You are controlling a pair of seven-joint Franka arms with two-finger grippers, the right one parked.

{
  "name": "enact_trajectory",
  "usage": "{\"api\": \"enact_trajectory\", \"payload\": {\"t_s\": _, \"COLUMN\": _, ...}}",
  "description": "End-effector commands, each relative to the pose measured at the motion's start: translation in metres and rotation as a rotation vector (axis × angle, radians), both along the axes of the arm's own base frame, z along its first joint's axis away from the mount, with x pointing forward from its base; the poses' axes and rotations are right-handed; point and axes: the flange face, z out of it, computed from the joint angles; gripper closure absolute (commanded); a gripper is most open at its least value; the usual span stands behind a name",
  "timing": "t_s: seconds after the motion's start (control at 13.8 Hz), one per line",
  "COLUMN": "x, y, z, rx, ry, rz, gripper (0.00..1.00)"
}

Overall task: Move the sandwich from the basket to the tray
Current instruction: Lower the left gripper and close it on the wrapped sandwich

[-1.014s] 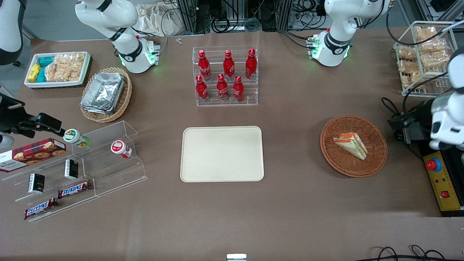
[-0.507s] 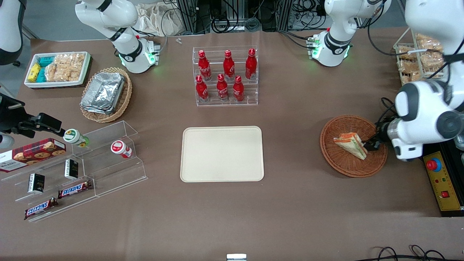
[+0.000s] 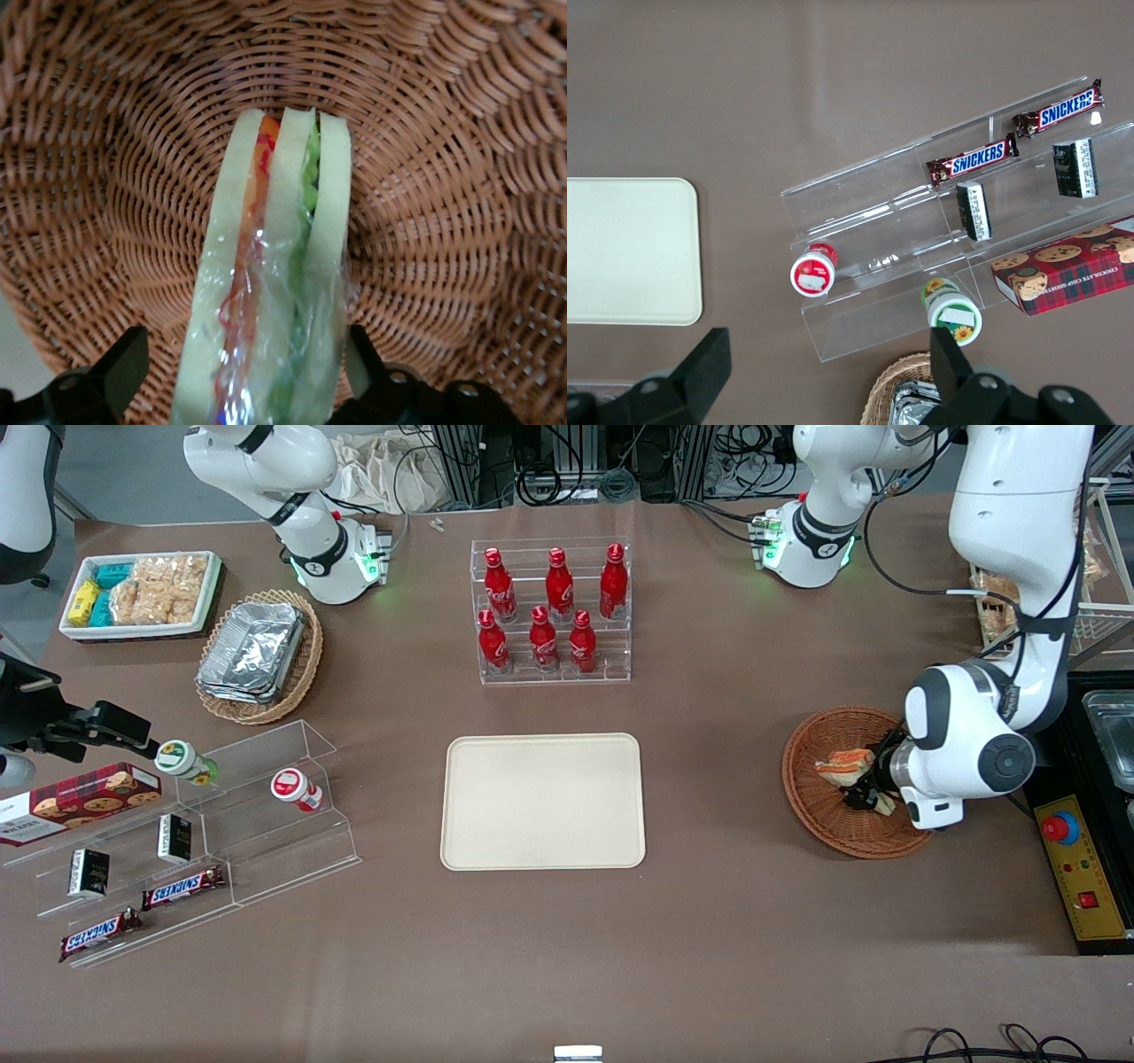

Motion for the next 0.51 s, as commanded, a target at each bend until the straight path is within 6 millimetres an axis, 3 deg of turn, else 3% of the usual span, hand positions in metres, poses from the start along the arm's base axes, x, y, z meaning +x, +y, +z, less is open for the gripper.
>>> {"api": "enact_trajectory", "payload": {"t_s": 0.0, "x": 0.0, "y": -0.002, "z": 0.017, "rx": -0.004, "ry": -0.043, "rz": 0.019, "gripper": 1.0}}
{"api": "enact_trajectory", "payload": {"t_s": 0.14, "x": 0.004, "y": -0.003, "z": 0.042, "rx": -0.009, "ry": -0.065, "rz": -0.002, "gripper": 1.0}}
{"api": "enact_trajectory", "payload": {"t_s": 0.22, "x": 0.006, "y": -0.006, "z": 0.066, "rx": -0.014, "ry": -0.068, "rz": -0.021, "gripper": 1.0}}
{"api": "enact_trajectory", "payload": {"t_s": 0.43, "x": 0.007, "y": -0.012, "z": 0.175, "rx": -0.096, "ry": -0.028, "rz": -0.215, "gripper": 1.0}}
